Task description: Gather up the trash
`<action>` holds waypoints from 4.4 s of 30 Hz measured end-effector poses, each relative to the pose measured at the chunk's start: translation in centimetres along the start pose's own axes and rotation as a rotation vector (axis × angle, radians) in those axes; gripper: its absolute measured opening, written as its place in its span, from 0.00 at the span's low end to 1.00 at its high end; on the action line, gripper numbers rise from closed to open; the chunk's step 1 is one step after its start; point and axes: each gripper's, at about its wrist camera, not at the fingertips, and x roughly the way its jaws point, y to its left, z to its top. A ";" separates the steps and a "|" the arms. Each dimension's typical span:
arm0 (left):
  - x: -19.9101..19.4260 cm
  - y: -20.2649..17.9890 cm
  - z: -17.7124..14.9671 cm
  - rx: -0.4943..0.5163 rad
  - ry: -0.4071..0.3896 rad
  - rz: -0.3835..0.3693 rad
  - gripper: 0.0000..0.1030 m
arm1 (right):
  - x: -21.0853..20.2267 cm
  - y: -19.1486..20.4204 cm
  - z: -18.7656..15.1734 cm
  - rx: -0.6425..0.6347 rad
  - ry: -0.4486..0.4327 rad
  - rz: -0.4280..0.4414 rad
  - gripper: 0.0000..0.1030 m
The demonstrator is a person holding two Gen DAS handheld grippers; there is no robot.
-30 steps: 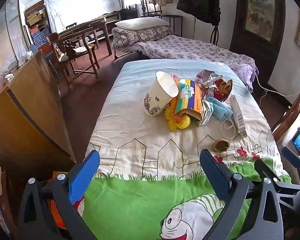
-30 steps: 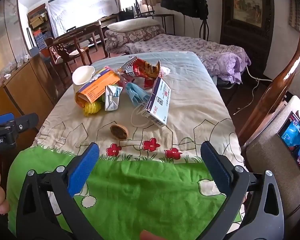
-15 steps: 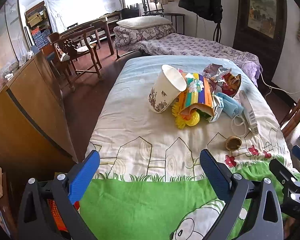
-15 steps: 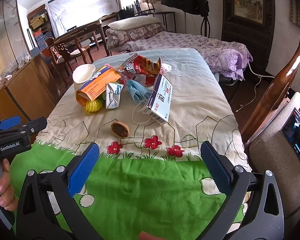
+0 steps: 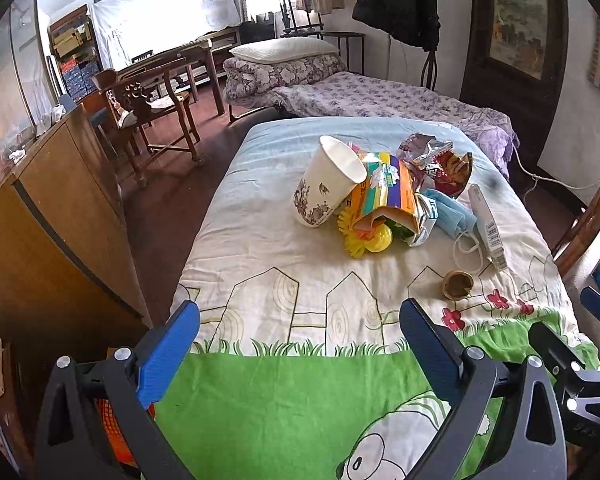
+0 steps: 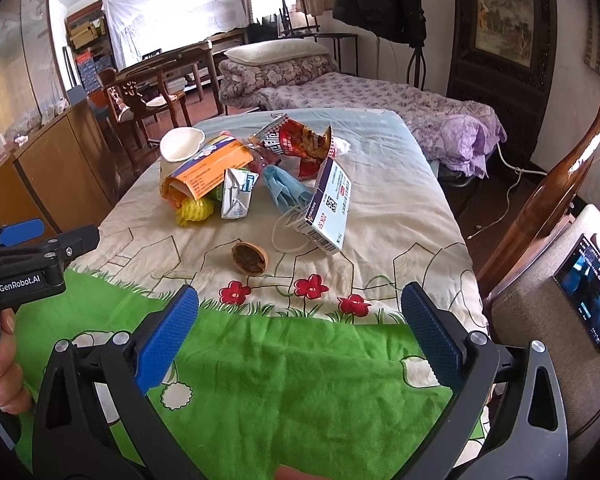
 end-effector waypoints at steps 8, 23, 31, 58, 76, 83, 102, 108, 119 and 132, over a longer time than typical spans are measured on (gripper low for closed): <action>-0.3 0.3 -0.1 -0.003 -0.005 -0.001 0.95 | -0.6 0.0 0.0 0.002 -0.008 0.013 0.94; -0.4 0.6 -0.2 -0.006 0.001 0.004 0.95 | -1.3 0.8 -0.1 -0.016 -0.004 0.032 0.94; -0.5 0.4 -0.1 -0.001 0.000 0.002 0.95 | -1.1 0.9 0.0 -0.036 -0.014 0.028 0.94; 0.1 0.1 -0.1 -0.004 0.018 -0.004 0.95 | -0.5 0.7 -0.1 -0.027 0.010 0.038 0.94; 0.2 -0.1 0.0 -0.001 0.016 -0.003 0.95 | -0.3 0.8 -0.2 -0.028 0.016 0.040 0.94; 0.3 0.0 0.1 -0.005 0.022 -0.018 0.95 | -0.3 0.8 -0.2 -0.029 0.017 0.043 0.94; 4.9 2.4 7.1 -0.111 0.104 -0.127 0.95 | 5.3 3.8 5.1 -0.273 0.215 0.209 0.81; 6.8 4.1 7.9 -0.143 0.147 -0.116 0.95 | 8.6 4.6 4.2 -0.291 0.315 0.223 0.61; 9.4 3.7 11.7 -0.149 0.184 -0.135 0.95 | 9.9 4.5 3.7 -0.232 0.357 0.209 0.12; 14.6 1.3 13.4 -0.177 0.298 -0.096 0.82 | 9.6 3.6 3.2 -0.105 0.322 0.280 0.12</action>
